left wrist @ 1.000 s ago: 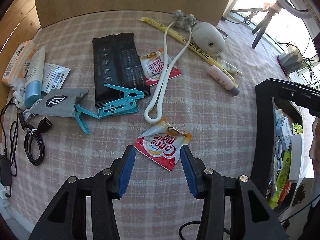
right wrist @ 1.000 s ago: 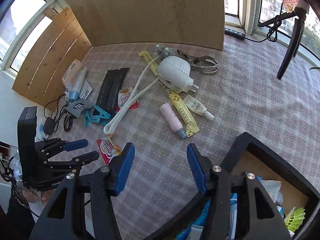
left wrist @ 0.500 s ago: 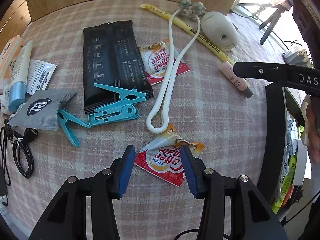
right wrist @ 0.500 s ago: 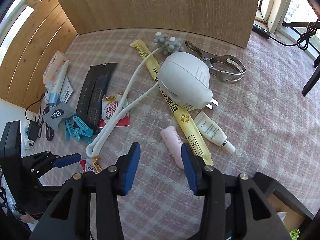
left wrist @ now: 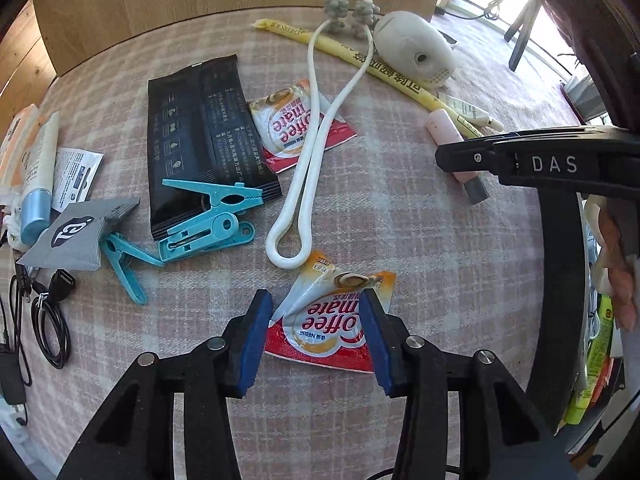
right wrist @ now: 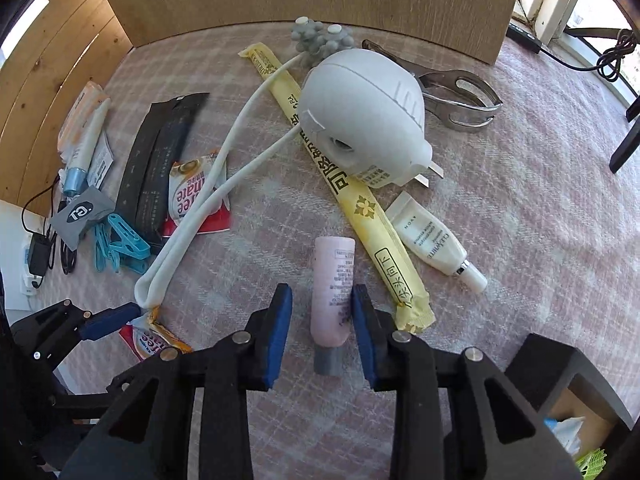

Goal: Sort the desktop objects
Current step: 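Grasp the pink bottle with grey cap with the right tool, then carry the pink bottle to the tray with the right tool while the left carries a small item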

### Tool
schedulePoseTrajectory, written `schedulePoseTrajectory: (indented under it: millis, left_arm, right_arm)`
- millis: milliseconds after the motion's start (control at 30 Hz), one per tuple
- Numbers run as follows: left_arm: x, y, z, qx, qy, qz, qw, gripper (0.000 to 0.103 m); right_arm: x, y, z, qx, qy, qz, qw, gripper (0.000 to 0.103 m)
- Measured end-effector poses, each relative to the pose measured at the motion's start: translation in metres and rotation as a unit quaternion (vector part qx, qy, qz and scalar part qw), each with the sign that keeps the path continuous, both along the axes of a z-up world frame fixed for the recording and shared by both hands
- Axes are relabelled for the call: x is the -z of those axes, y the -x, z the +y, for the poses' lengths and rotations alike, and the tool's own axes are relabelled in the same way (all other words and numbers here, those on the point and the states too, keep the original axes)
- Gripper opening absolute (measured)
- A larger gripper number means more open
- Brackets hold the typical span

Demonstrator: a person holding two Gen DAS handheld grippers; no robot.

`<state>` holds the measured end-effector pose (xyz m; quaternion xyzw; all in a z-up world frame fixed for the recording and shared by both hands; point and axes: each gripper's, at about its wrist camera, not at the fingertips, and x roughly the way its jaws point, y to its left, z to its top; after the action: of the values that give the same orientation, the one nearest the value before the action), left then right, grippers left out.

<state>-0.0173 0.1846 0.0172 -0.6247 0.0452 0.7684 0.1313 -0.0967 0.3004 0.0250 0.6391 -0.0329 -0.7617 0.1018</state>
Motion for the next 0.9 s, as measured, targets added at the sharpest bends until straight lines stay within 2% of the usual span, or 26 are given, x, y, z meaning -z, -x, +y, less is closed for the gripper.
schedulePoseTrajectory:
  millis: [100,200,367,567,667,900]
  left_arm:
    - [-0.001,-0.007,0.001,-0.023,-0.011,0.006,0.9997,0.029]
    - [-0.002,-0.018,-0.011,-0.055,-0.041,0.009,0.9976,0.020]
    - [-0.005,-0.030,-0.023,-0.088,-0.075,0.008,0.9933,0.013]
    - [-0.012,-0.037,-0.029,-0.093,-0.089,0.013,0.9916,0.008]
    - [-0.024,-0.035,-0.037,-0.096,-0.095,0.017,0.9907,0.007]
    - [-0.050,-0.039,-0.025,-0.076,-0.116,0.033,0.9899,0.006]
  right_arm:
    - [0.001,-0.008,0.004,0.020,0.016,0.005,1.000,0.020]
    - [0.002,-0.020,0.009,0.039,0.038,0.008,0.998,0.020]
    - [0.000,-0.039,0.015,0.068,0.074,0.010,0.995,0.020]
    - [-0.010,-0.061,0.030,0.099,0.109,0.019,0.989,0.020]
    - [-0.023,-0.072,0.039,0.109,0.118,0.032,0.987,0.020]
    - [-0.059,-0.102,0.084,0.143,0.134,0.065,0.979,0.020]
